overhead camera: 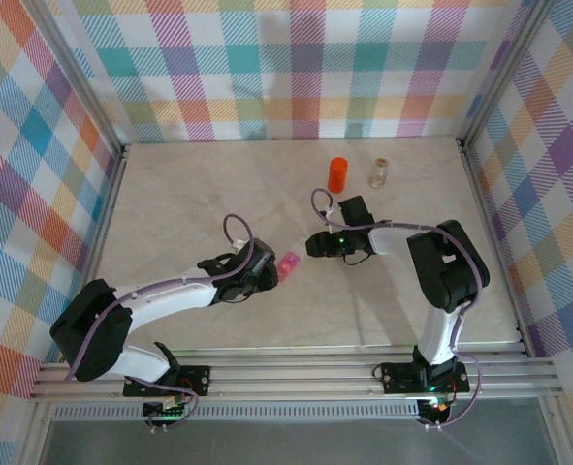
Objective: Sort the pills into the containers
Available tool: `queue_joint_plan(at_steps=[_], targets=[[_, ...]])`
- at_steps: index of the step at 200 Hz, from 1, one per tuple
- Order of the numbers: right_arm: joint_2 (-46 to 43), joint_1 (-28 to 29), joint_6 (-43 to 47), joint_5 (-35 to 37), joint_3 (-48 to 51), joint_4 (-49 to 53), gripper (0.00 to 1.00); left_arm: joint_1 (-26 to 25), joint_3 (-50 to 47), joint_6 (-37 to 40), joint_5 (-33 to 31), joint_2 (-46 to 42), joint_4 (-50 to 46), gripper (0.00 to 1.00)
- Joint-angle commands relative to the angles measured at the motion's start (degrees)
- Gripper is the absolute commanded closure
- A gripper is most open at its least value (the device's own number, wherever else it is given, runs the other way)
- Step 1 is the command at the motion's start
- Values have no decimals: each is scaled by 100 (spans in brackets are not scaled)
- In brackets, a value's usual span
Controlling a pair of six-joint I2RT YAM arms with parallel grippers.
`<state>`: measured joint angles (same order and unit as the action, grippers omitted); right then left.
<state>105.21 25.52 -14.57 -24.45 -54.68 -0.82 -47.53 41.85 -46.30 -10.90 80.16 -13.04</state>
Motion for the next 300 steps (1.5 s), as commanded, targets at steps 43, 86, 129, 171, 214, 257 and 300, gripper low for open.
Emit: queue_joint_plan(at_steps=[43, 86, 129, 171, 214, 257, 300], targets=[[-310, 23, 13, 133, 217, -948, 48, -116, -209, -1023, -146, 346, 1641, 62], [69, 33, 55, -57, 28, -1066, 48, -202, -151, -1196, -288, 684, 1705, 64], [330, 140, 307, -74, -173, -995, 48, -219, -177, -1200, -321, 901, 1861, 65], [333, 163, 297, -146, -193, -943, 50, -217, 42, -1077, -422, 1173, 1894, 65], [220, 164, 144, 168, -144, -783, 51, -136, 575, -878, -383, 1688, 1901, 65], [-80, 136, -203, 688, 100, -808, 52, 41, 1346, -567, -206, 2434, 1884, 66], [-304, 94, -545, 780, 296, -999, 53, 303, 2250, -238, -41, 3168, 1743, 67]])
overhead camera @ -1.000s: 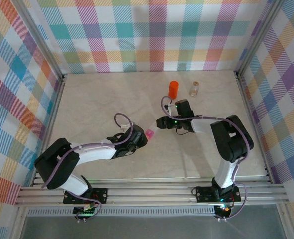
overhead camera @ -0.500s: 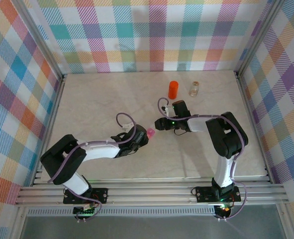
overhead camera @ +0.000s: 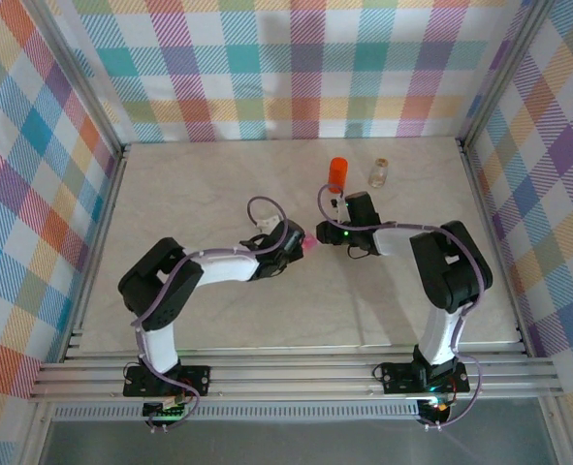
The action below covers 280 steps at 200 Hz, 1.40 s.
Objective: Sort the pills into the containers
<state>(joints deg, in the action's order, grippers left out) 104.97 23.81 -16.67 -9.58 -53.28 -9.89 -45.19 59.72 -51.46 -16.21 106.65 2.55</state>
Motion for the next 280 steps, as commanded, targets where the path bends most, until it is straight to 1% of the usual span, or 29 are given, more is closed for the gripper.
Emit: queue_joint_plan(at_steps=[1, 32, 54, 89, 104, 116, 144, 161, 176, 209, 225, 233, 249, 261, 266, 269, 270, 271, 272, 273, 275, 280], targets=[[-286, 264, -341, -709, 162, -96, 53, 70, 484, 286, 498, 539, 189, 67], [-425, 264, -550, -671, 317, -289, 53, 162, 929, 334, 502, 905, 211, 67], [-417, 264, -768, -604, 359, -449, 53, 184, 1253, 565, 377, 990, 68, 67], [-338, 263, -1247, -482, 322, -806, 53, 308, 1714, 918, 423, 1147, -213, 67], [-291, 264, -1299, -335, 204, -780, 52, 405, 1730, 1000, 390, 1082, -304, 67], [-292, 264, -1300, -195, 115, -684, 49, 539, 1645, 1044, 397, 964, -340, 67], [-366, 264, -1189, 46, -19, -371, 47, 945, 1290, 1193, 615, 508, -320, 65], [-465, 264, -1072, 203, -41, -167, 47, 1087, 1120, 1441, 579, 92, -472, 61], [-616, 264, -958, 326, -25, -5, 46, 1147, 964, 1680, 499, -306, -637, 55], [-1255, 264, -616, 679, 101, 510, 43, 1245, 461, 2268, 170, -1536, -962, 45], [-1816, 264, -371, 900, 258, 794, 43, 1249, 207, 2659, -148, -2281, -1235, 41], [-2156, 264, -245, 1066, 395, 897, 42, 1249, 21, 2824, -311, -2700, -1334, 36], [-2932, 264, 107, 1478, 774, 966, 41, 1252, -533, 3081, -600, -3693, -1367, 32], [-3464, 260, 390, 1890, 1104, 973, 38, 1258, -1028, 3224, -841, -4459, -1315, 30], [-3698, 264, 512, 2104, 1247, 948, 36, 1258, -1231, 3255, -975, -4763, -1310, 28], [-3823, 264, 598, 2236, 1336, 931, 29, 1258, -1347, 3252, -1068, -4946, -1309, 27], [-3873, 264, 627, 2287, 1350, 916, 23, 1258, -1392, 3250, -1104, -5006, -1309, 26], [-3920, 264, 659, 2330, 1392, 895, 12, 1258, -1441, 3249, -1134, -5063, -1305, 26], [-3961, 264, 693, 2370, 1426, 876, 6, 1258, -1483, 3244, -1172, -5126, -1303, 26], [-4003, 264, 723, 2407, 1465, 858, 2, 1258, -1526, 3233, -1204, -5184, -1302, 26], [-4061, 260, 785, 2489, 1539, 827, 0, 1258, -1620, 3220, -1263, -5296, -1294, 26], [-4255, 264, 948, 2708, 1715, 714, 1, 1258, -1842, 3160, -1409, -5575, -1268, 24]])
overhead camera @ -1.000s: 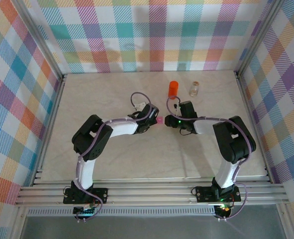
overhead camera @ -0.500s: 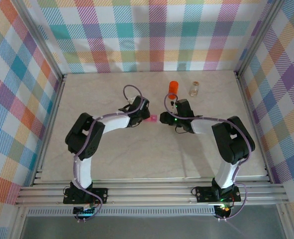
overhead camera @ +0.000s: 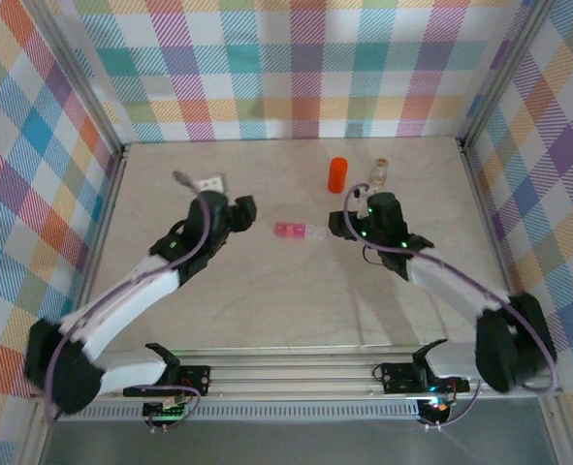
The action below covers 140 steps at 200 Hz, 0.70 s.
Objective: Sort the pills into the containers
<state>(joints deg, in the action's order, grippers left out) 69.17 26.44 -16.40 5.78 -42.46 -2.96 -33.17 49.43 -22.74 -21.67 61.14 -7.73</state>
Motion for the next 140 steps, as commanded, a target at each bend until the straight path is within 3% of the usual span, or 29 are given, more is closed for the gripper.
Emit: queue_joint_plan(at_steps=[1, 26, 49, 77, 140], targets=[[-719, 2, 947, 1210, 668, -4, 1, 56, -861, 279, -899, -1082, -226, 24], [-1391, -39, 1430, 2449, 1598, -681, 1, 65, -2172, 214, -1326, -2311, 355, 10], [-1519, -293, 1894, 2876, 2253, -1214, 1, 74, -3073, 34, -1840, -3170, 403, 3], [-1125, -916, 1474, 2822, 2685, -1791, 1, 83, -3581, -487, -2420, -4102, 21, 0], [603, -1504, 1165, 2280, 1580, -1805, 1, 144, -4071, -1002, -2721, -5216, -218, 0]])
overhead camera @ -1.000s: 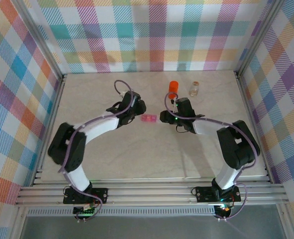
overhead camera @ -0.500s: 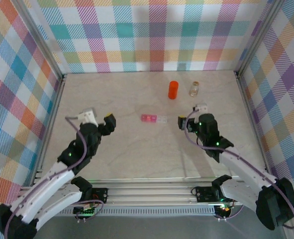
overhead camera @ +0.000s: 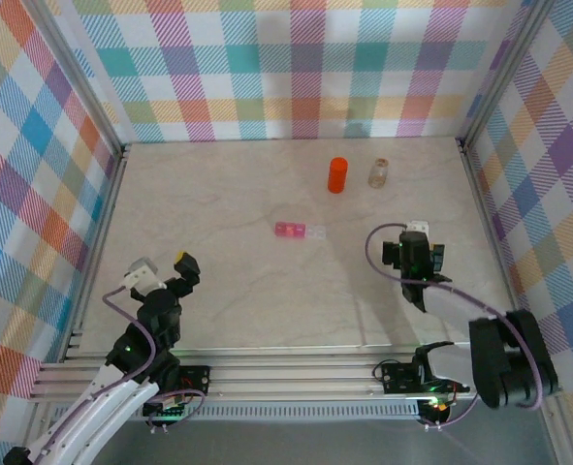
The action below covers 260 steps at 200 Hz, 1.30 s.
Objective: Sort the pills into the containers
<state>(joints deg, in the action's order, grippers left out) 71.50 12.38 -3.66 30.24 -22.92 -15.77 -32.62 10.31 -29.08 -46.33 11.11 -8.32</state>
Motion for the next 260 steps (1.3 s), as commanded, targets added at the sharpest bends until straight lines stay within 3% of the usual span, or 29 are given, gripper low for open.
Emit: queue_joint_plan(at_steps=[1, 101, 114, 129, 140, 153, 204, 242, 254, 260], targets=[[384, -102, -113, -180, -377, -550, 1, 89, -160, -378, -259, -223, -165, 0], [977, -176, 434, -628, -327, -1988, 1, 116, -420, -774, -254, -149, 66, 0], [1042, -203, 562, -705, -191, -2498, 1, 124, -436, -792, -252, -103, 93, 0], [1451, -279, 707, -803, 279, -4005, 1, 124, -440, -794, -256, -48, 120, 0], [1207, -341, 543, -1020, 274, -3531, 1, 134, -425, -784, -268, -6, 120, 0], [1294, -372, 620, -1121, 427, -3984, 1, 142, -410, -774, -314, 15, 102, 0], [1265, -414, 621, -1367, 526, -4062, 1, 176, -494, -771, -341, 145, 243, 0], [1844, -597, 762, -2100, 806, -5223, 1, 217, -455, -732, -342, 343, 325, 0], [1575, -618, 657, -2219, 606, -4329, 1, 229, -448, -707, -328, 405, 358, 0], [1645, -697, 641, -2319, 532, -4344, 1, 237, -430, -672, -333, 444, 376, 0]])
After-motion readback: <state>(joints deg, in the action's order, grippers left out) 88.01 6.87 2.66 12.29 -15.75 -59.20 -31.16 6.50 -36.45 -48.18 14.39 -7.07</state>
